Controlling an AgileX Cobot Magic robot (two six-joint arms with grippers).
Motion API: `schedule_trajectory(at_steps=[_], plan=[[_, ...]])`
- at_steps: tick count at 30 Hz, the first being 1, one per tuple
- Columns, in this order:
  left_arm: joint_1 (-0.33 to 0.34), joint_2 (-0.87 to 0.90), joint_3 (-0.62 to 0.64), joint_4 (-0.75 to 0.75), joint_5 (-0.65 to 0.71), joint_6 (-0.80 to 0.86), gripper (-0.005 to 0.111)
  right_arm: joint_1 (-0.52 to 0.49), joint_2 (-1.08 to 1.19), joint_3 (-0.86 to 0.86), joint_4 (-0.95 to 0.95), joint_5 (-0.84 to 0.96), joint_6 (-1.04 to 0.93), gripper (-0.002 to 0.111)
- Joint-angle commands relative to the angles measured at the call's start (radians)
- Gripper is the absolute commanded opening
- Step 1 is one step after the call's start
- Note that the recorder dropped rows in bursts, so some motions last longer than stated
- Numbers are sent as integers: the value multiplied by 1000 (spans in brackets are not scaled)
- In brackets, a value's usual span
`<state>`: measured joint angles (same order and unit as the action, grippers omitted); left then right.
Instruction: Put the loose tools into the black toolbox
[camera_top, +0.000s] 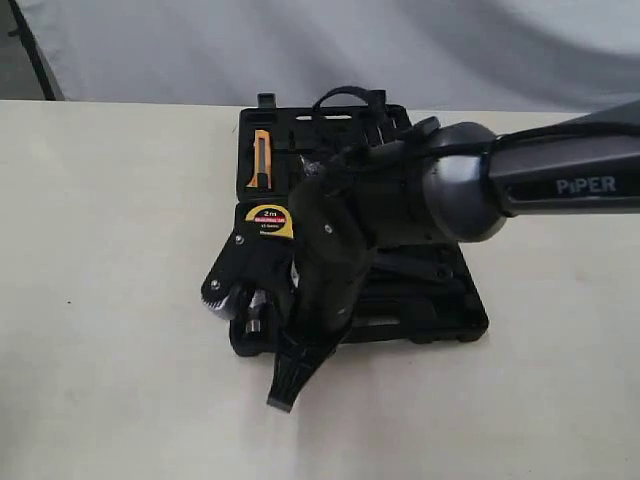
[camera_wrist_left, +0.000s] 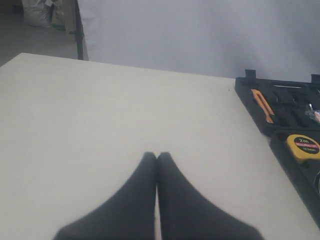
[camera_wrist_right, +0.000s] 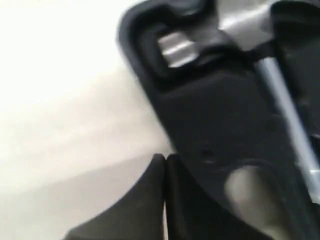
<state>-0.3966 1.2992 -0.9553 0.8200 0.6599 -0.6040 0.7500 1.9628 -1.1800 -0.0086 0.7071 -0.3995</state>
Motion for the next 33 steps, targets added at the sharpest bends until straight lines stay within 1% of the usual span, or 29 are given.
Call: schedule_trajectory(at_steps=[1,5,9,11,13,16,18,21,26,33], plan=[[3,-8,9,-14,-17,-10,1,33,63,30,95,-20,-71,-1],[3,-8,9,-14,-17,-10,1,28,49,26,101,-32,-77,-1],[3,-8,9,-14,-17,-10,1,8,-27,-6,104,2,-77,-1],[3,-8,9,-14,-17,-10,1,-19,-84,-21,106,8,-71,-1],[3,-8,9,-14,-17,-10,1,-69,-137,-30,106,6,-63,-1],[3,-8,9,-14,-17,-10,1,-185,-178,-30,106,-2,-1,-1],[3,-8,9,-14,-17,-10,1,-258,-176,-28,106,-2,22,-1],[3,-8,9,-14,-17,-10,1,-322,-139,-28,134,-39,22,-1],[3,-8,9,-14,-17,-10,1,-338,-43,-32,172,-185,22,-1],[3,-8,9,-14,-17,-10,1,-329,109,-122,206,-146,17,-1]])
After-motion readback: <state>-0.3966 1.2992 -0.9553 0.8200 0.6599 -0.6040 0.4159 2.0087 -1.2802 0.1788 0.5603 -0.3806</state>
